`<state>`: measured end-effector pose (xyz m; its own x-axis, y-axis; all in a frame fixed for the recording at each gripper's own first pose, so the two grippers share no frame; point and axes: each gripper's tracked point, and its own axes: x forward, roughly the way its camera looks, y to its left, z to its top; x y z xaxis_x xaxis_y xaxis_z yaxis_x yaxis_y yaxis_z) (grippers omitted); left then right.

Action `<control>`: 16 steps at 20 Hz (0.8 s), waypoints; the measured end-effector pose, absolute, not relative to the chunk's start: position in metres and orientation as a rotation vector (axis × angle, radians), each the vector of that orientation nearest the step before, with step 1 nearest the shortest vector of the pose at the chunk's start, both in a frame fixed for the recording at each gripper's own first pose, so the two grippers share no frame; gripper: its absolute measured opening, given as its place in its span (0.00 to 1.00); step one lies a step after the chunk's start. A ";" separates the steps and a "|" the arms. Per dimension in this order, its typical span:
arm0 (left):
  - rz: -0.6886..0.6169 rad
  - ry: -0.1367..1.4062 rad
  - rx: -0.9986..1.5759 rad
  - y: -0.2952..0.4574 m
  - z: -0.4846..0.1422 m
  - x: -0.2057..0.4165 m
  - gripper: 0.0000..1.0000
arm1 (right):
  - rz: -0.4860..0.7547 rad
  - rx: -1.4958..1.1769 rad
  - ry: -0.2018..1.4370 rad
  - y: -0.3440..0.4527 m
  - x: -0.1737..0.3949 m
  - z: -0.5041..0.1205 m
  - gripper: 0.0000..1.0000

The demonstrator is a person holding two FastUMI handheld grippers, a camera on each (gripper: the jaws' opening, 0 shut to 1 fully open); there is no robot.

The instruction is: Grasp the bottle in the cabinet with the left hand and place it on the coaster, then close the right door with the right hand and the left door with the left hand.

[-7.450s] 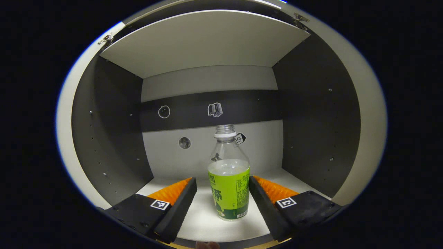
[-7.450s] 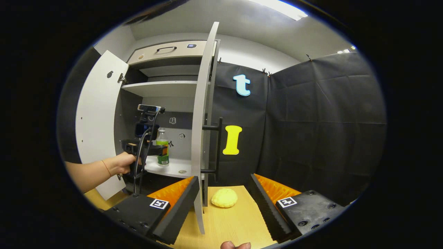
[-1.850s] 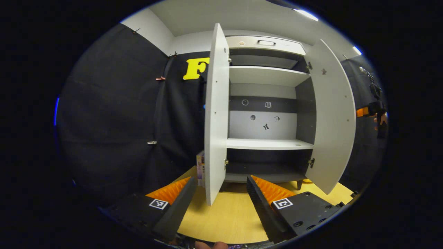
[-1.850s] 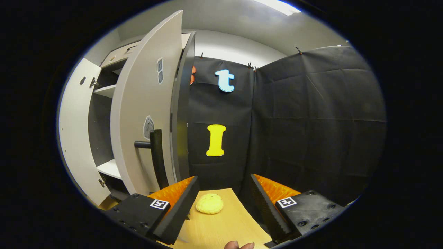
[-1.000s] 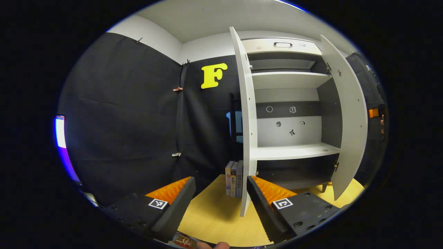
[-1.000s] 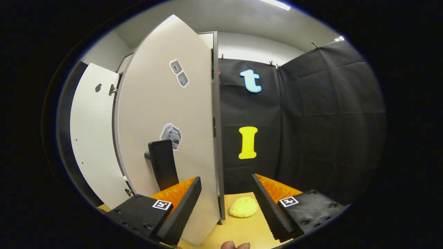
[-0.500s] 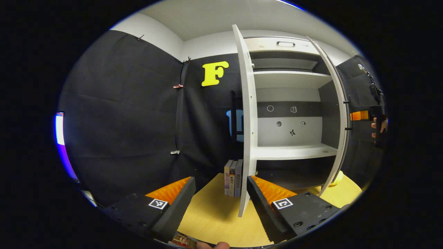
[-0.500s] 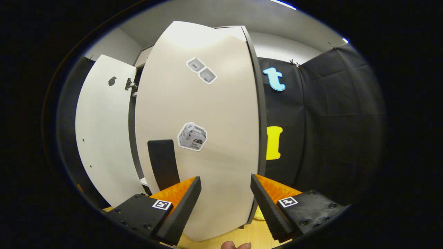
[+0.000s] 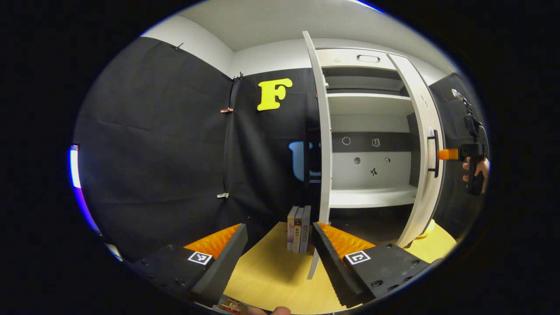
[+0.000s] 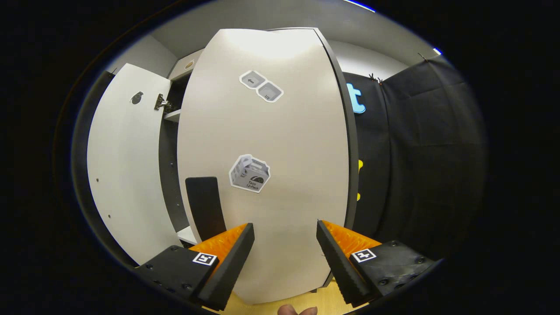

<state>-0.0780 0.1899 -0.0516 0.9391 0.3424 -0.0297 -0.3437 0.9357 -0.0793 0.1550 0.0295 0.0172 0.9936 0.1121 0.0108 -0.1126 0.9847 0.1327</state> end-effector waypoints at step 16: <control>0.255 -0.016 -0.058 0.255 0.009 0.053 0.92 | 0.085 0.040 0.000 -0.001 0.057 0.022 0.97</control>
<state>0.0528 0.2551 0.0092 0.9676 0.2525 0.0083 -0.2516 0.9660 -0.0592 0.0573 -0.0012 0.0221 0.9964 0.0844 0.0016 -0.0844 0.9956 0.0396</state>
